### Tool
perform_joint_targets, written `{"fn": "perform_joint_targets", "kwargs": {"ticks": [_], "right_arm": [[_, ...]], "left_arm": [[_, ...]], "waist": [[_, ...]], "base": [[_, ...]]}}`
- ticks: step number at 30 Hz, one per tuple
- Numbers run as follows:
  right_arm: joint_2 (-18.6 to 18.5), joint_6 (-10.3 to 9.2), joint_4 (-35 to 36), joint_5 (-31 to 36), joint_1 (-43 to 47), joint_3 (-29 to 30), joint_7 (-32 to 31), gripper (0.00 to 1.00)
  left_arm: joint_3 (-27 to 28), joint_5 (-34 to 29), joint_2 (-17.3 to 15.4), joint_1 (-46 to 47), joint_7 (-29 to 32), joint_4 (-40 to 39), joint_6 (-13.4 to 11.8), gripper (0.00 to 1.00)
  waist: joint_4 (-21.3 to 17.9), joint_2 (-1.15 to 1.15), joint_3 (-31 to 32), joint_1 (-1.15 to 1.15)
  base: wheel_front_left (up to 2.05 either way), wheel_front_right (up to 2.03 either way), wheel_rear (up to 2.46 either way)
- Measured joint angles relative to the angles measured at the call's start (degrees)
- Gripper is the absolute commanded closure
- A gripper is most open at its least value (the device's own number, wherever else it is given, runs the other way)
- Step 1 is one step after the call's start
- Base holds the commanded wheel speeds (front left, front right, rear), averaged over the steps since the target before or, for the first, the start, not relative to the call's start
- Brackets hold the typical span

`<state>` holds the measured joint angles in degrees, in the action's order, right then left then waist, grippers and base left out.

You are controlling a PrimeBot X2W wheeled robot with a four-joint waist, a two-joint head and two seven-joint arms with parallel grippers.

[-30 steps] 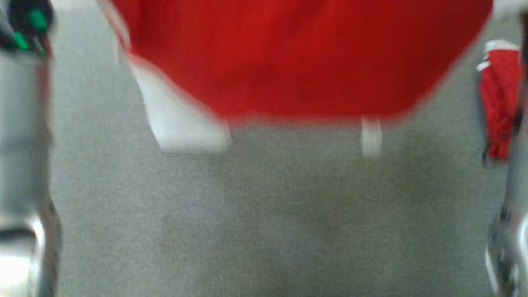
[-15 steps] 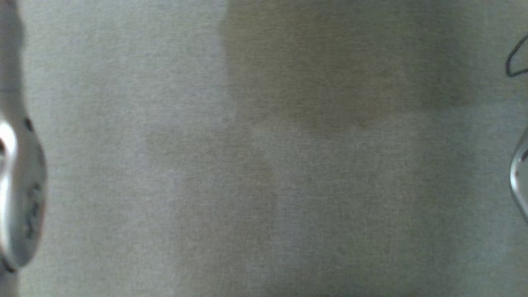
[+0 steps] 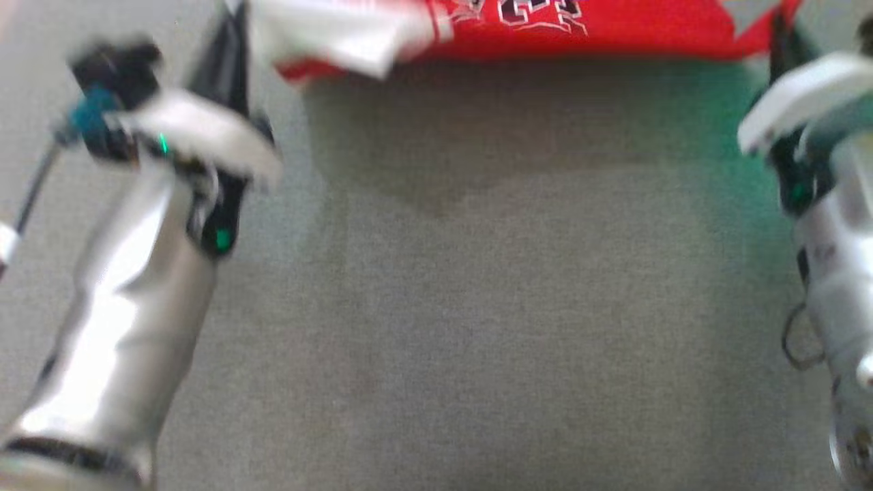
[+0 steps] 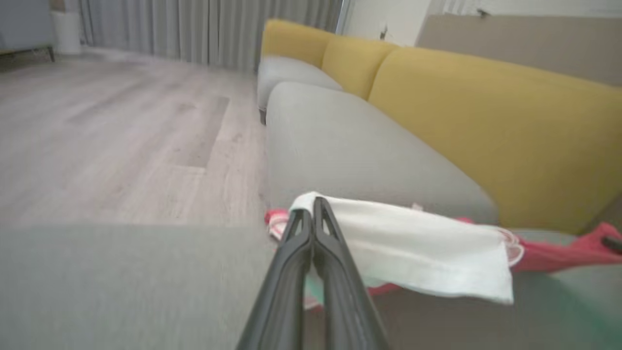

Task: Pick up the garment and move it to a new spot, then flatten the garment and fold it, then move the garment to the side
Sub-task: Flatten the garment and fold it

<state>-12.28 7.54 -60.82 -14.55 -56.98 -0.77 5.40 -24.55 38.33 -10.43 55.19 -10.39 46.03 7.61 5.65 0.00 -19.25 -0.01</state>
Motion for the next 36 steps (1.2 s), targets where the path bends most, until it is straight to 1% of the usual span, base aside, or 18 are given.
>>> {"fn": "perform_joint_targets", "kwargs": {"ticks": [3,4,8,13,16,22,24,30,33,36], "right_arm": [[-1.29,-0.01,-0.24,-2.94,4.15,-3.11,-2.83,1.00],[-1.92,-0.01,0.32,-4.87,6.88,-5.27,-4.25,1.00],[-2.63,-0.01,3.22,-9.20,11.66,-8.04,-5.44,1.00],[-3.45,-0.01,7.46,-13.10,17.14,-10.05,-5.92,1.00],[-3.55,-0.01,10.01,-15.40,20.47,-9.62,-5.27,1.00],[-3.77,-0.01,15.69,-16.81,26.70,-5.89,-3.31,1.00],[-3.14,-0.01,18.14,-16.80,29.31,-4.22,-3.21,1.00],[1.59,-0.01,27.14,-14.80,39.13,3.41,-3.09,1.00],[5.04,-0.01,33.20,-11.82,44.57,7.89,-4.54,1.00],[8.42,-0.01,38.97,-9.58,48.71,11.90,-6.13,1.00]], "left_arm": [[-5.44,3.64,-3.75,-6.83,5.10,-5.21,0.00,1.00],[-8.14,5.91,-6.80,-10.96,8.20,-8.75,0.00,1.00],[-12.47,8.13,-12.48,-17.84,12.14,-15.71,0.00,1.00],[-14.17,9.66,-16.77,-24.47,16.19,-22.23,-0.13,1.00],[-14.75,10.66,-18.62,-28.10,18.73,-26.38,-1.16,1.00],[-16.02,13.12,-21.73,-35.78,22.96,-35.45,-4.23,1.00],[-16.18,13.79,-22.82,-38.22,23.92,-38.25,-5.37,1.00],[-16.04,15.07,-25.95,-43.67,24.96,-45.26,-8.72,1.00],[-15.81,15.69,-26.80,-45.25,25.02,-48.11,-10.17,1.00],[-15.32,15.97,-27.06,-45.70,25.01,-49.98,-11.05,1.00]], "waist": [[0.06,0.00,2.48,0.00],[0.08,0.00,4.24,-0.01],[-0.08,0.00,7.67,-0.01],[-0.52,0.00,11.65,-0.01],[-0.75,0.00,13.61,0.00],[-0.70,0.00,16.98,0.00],[-0.61,0.00,17.92,0.00],[-0.36,0.00,20.07,0.00],[-0.10,0.00,20.21,0.00],[-0.12,0.00,19.67,0.01]], "base": [[0.00,0.00,0.00],[0.00,0.00,0.00],[0.00,0.00,0.00],[0.00,0.00,0.00],[0.00,0.00,0.00],[0.00,0.00,0.00],[0.00,0.00,0.00],[0.00,0.00,0.00],[0.00,0.00,0.00],[0.00,0.00,0.00]]}}
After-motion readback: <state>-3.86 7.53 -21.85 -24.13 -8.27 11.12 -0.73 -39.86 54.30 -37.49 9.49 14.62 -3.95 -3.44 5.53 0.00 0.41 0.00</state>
